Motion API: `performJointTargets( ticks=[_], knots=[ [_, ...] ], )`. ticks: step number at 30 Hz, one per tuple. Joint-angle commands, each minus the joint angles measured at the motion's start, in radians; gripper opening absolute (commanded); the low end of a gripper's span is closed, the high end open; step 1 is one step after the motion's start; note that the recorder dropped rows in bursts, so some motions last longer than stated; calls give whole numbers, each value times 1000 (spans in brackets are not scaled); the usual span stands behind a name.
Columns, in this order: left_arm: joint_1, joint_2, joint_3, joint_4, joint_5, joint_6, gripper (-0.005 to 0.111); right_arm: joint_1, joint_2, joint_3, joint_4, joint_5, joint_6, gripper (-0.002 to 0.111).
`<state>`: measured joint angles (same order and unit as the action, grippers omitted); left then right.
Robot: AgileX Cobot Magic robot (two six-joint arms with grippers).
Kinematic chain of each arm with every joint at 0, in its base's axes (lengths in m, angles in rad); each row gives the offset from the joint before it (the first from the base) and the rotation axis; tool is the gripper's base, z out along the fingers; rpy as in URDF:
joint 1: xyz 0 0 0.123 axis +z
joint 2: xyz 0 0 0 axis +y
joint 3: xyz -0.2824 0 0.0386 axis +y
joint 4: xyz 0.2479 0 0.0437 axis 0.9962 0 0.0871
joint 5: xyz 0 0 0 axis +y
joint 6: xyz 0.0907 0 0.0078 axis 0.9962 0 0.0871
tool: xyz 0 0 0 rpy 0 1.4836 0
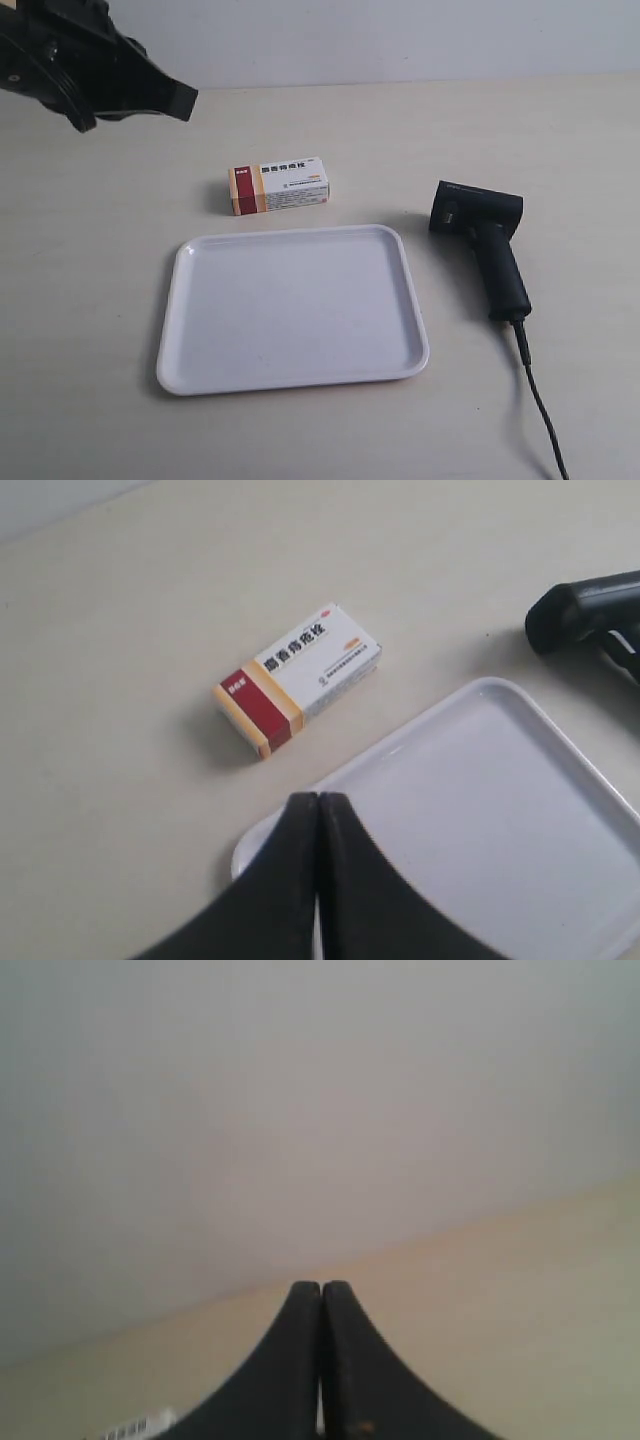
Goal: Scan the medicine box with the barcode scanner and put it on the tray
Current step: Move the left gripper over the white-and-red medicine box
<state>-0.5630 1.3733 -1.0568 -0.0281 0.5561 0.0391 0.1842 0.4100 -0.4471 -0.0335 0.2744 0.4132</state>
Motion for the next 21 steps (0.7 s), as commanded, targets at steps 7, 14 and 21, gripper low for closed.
performJointTargets(
  ticks=[7,14,21],
  knots=[
    [-5,-3,-39,-5,-13,54,0,2,309,-73,675,446,-435,0],
    [-5,-3,-39,-5,-13,54,0,2,337,-73,677,420,-439,0],
    [-5,16,-39,-5,-49,98,0,2,335,-73,657,392,-439,0]
  ],
)
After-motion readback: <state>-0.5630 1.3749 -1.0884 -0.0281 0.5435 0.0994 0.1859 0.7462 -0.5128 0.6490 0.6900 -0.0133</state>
